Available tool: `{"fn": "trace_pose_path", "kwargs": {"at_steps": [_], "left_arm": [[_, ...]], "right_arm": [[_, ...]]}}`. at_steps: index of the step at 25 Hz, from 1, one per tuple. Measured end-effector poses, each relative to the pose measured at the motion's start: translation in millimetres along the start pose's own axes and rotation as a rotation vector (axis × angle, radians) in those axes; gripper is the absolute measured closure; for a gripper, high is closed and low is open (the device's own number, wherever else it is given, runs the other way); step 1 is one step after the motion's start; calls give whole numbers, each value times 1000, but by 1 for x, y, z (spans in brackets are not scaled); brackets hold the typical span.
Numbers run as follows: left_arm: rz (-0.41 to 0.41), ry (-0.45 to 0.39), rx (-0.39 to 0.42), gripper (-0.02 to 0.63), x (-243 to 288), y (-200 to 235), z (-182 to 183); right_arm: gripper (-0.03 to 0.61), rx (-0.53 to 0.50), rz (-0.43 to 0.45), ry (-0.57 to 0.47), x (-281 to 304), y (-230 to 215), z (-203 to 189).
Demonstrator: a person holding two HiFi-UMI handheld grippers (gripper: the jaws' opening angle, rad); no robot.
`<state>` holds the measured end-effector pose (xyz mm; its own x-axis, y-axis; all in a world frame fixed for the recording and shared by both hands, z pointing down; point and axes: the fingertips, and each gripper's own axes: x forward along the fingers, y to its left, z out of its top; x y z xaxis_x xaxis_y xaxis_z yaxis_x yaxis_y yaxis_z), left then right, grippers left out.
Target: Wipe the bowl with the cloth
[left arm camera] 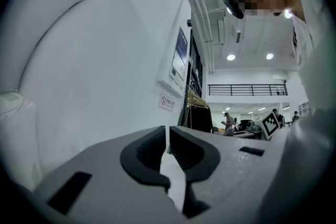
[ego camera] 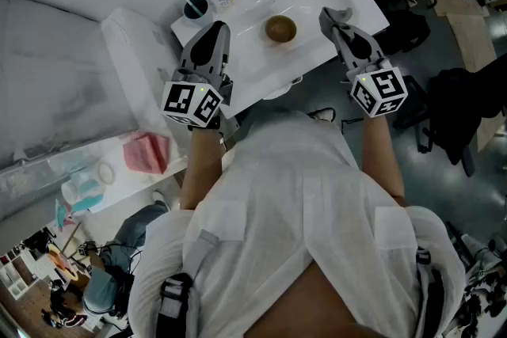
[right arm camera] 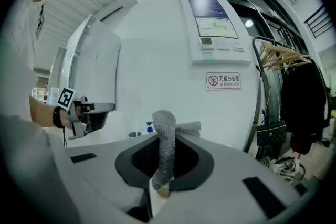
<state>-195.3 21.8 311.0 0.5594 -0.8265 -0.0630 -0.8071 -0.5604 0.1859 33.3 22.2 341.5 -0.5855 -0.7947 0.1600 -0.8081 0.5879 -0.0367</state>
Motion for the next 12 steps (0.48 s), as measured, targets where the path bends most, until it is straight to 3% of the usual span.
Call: {"fn": "trace_pose_path", "kwargs": {"at_steps": [12], "left_arm": [[-20,30,1,583,-13,-7,-7]], "right_arm": [[538,4,8,10,-8,16,-6]]}}
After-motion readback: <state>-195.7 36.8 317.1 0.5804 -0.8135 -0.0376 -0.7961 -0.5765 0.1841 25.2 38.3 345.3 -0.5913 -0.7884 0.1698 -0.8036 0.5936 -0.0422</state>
